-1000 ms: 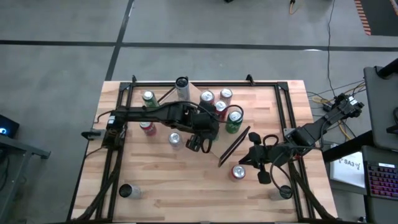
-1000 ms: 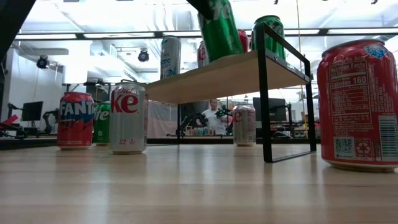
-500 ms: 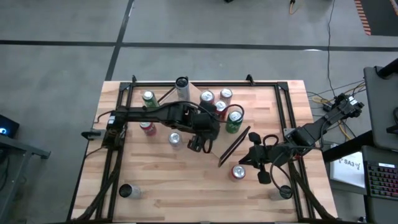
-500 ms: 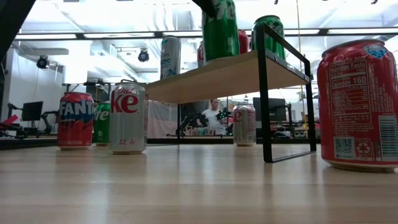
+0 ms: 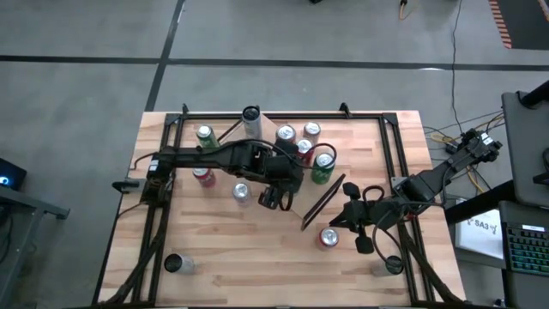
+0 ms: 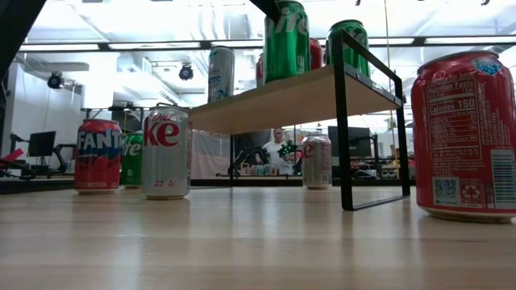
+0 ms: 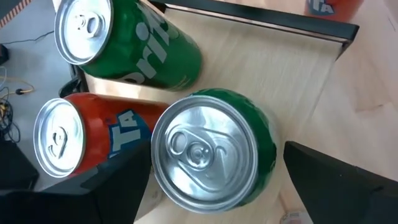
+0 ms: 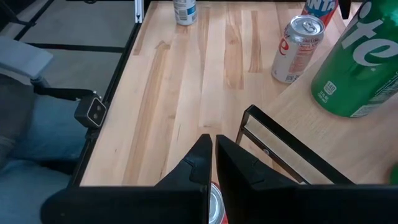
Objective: Place canned beverage on shelf
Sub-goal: Put the bottom green soda can on the shelf aligned with the other green soda
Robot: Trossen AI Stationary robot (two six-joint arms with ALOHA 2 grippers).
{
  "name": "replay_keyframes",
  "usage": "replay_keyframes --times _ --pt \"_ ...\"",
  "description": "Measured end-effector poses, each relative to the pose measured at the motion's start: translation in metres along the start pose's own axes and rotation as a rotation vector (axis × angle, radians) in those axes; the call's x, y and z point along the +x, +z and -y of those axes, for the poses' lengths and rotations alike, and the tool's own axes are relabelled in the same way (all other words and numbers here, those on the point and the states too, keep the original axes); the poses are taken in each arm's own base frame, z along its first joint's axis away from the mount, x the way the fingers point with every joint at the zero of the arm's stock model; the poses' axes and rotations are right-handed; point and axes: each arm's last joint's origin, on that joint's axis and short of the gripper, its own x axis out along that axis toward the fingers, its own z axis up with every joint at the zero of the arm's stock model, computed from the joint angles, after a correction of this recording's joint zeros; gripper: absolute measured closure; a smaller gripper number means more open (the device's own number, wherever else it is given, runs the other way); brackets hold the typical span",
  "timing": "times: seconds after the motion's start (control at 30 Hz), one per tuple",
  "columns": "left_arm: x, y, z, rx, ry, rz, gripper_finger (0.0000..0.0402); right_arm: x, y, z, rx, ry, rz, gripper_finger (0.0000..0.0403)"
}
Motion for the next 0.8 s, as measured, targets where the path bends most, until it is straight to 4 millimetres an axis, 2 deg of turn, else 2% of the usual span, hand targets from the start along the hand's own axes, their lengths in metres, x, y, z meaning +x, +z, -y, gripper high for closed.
replay_keyframes --times 0.33,0.53,0.8 --pt "-0.027 -0.008 -0.005 -0.024 0.02 0.032 0.0056 0.0 0.001 0.0 0.006 -0.012 0.014 0.039" --pt "-0.052 -0.012 -0.006 -0.177 0.032 0.092 0.0056 0.0 0.006 0.002 0.019 -0.105 0.09 0.039" --pt "-0.09 -0.005 0.02 -0.231 0.0 0.225 0.0056 0.0 0.03 0.004 0.032 -0.11 0.309 0.039"
